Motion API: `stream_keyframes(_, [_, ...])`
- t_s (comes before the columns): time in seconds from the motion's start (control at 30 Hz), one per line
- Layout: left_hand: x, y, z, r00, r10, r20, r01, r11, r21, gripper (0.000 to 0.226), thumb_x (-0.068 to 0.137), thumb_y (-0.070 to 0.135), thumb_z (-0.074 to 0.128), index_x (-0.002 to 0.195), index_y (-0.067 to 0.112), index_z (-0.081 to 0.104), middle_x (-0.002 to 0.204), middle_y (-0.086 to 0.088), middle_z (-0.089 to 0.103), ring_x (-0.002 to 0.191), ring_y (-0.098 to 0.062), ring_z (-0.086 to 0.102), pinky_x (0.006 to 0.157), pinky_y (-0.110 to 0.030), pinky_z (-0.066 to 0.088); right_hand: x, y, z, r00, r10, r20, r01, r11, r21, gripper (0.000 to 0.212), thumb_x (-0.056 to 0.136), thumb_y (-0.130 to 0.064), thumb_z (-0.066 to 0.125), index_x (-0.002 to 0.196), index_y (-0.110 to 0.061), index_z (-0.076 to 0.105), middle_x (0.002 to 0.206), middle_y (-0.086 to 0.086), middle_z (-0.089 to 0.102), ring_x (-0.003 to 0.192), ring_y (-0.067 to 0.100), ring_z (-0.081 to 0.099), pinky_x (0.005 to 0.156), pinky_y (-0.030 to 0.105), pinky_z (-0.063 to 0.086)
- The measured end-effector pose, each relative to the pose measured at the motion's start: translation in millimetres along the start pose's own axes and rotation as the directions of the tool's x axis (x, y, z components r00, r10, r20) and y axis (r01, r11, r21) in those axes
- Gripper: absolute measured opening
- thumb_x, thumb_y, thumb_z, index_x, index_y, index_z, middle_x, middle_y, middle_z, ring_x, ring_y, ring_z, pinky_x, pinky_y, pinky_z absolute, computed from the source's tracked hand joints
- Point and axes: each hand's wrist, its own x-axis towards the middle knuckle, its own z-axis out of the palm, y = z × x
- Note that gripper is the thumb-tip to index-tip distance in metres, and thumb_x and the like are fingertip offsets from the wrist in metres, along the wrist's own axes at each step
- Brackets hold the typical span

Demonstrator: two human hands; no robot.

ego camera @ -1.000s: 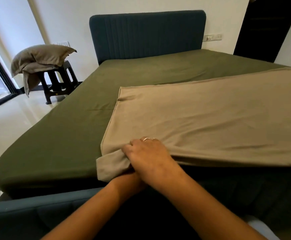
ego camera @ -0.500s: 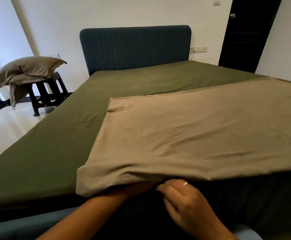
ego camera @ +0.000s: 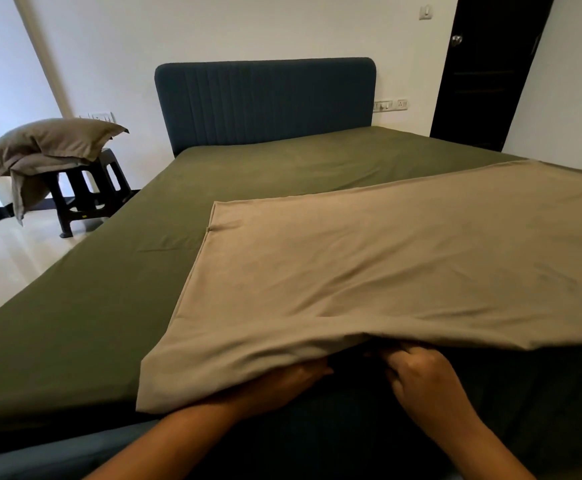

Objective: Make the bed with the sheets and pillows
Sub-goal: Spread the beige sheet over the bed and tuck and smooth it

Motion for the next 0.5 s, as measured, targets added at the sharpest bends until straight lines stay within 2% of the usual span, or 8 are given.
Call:
stream_keyframes(0.03, [-2.7,-1.7,5.7,0.977,0.083,-0.197,-0.068,0.994,0.08,0.051,0.107,0.032,0.013,0.148,0.002,0.021,0.155,0.003,0.024,0.146,-0.008,-0.005,0.113,-0.015,0.0,-3.1,-1.6,-2.6,1.0,-0.012,0.02,0.011,0.998,0.054,0.032,0.069,-0.019,0.042,0.067,-0.016,0.074,0.055,0.002,0.062,0.045,0.019,0.057,0.045,0.029,0.044])
stream_keyframes(0.07, [-4.9,-3.9,7.3,0.964,0.14,-0.228,-0.101,0.98,0.173,0.049,0.107,0.028,0.012,0.151,0.007,0.014,0.157,-0.002,0.018,0.146,-0.01,-0.004,0.114,-0.017,-0.001,-6.4,-0.2,-4.5,0.999,-0.036,0.012,0.034,0.993,0.113,0.032,0.07,-0.017,0.043,0.072,-0.015,0.075,0.062,0.002,0.065,0.053,0.017,0.058,0.051,0.026,0.044])
stream_keyframes(0.13, [-7.0,-4.5,10.4,0.948,0.19,-0.254,-0.15,0.974,0.169,0.041,0.106,0.033,0.015,0.14,0.019,0.035,0.146,-0.012,0.042,0.144,-0.016,0.016,0.115,-0.018,0.004,-11.0,-4.3,-9.9,0.999,-0.032,0.012,0.029,0.978,0.209,0.031,0.073,-0.015,0.044,0.079,-0.015,0.075,0.073,0.0,0.067,0.064,0.013,0.054,0.06,0.02,0.041])
stream_keyframes(0.2, [-5.9,-1.3,9.4,0.986,0.089,-0.143,-0.093,0.995,-0.022,0.042,0.104,0.044,0.022,0.128,0.019,0.047,0.129,-0.013,0.06,0.13,-0.019,0.035,0.114,-0.016,0.01,-10.7,-8.5,-13.3,1.0,-0.023,-0.001,0.022,0.96,0.278,0.026,0.075,-0.013,0.045,0.084,-0.02,0.069,0.077,-0.003,0.065,0.067,0.011,0.052,0.064,0.017,0.037])
stream_keyframes(0.33, [20.9,21.2,14.3,0.996,-0.093,0.015,0.094,0.958,-0.273,0.077,0.094,0.06,0.022,0.143,0.002,0.035,0.148,-0.02,0.033,0.14,-0.019,0.02,0.114,-0.018,0.0,-3.1,-11.6,-18.8,0.999,-0.052,0.014,0.044,0.938,0.344,0.02,0.076,-0.013,0.046,0.085,-0.028,0.055,0.079,-0.012,0.053,0.068,0.007,0.048,0.063,0.016,0.033])
stream_keyframes(0.4, [32.9,32.6,11.8,0.968,-0.161,0.194,0.196,0.964,-0.179,0.06,0.102,0.04,0.024,0.148,0.003,0.025,0.155,-0.019,0.021,0.144,-0.025,0.019,0.115,-0.023,0.0,-3.1,-8.2,-18.6,0.998,-0.057,0.041,0.04,0.939,0.343,0.017,0.075,-0.013,0.047,0.081,-0.023,0.061,0.074,-0.008,0.056,0.067,0.008,0.05,0.062,0.016,0.034])
stream_keyframes(0.43, [36.8,31.7,13.9,0.965,-0.171,0.198,0.205,0.964,-0.17,0.05,0.105,0.027,0.026,0.149,0.004,0.023,0.157,-0.017,0.018,0.145,-0.025,0.018,0.113,-0.023,0.002,-3.3,-5.5,-18.0,0.996,-0.061,0.059,0.039,0.944,0.327,0.017,0.075,-0.015,0.048,0.079,-0.02,0.064,0.071,-0.005,0.059,0.067,0.008,0.05,0.061,0.017,0.035])
stream_keyframes(0.5, [43.2,32.1,17.4,0.954,-0.207,0.218,0.267,0.917,-0.295,0.044,0.105,0.014,0.029,0.148,0.004,0.026,0.157,-0.013,0.021,0.142,-0.015,0.021,0.109,-0.01,0.006,-2.2,1.6,-16.2,0.99,-0.06,0.124,0.021,0.955,0.296,0.021,0.077,-0.021,0.049,0.079,-0.016,0.069,0.071,0.0,0.066,0.068,0.01,0.054,0.063,0.018,0.039])
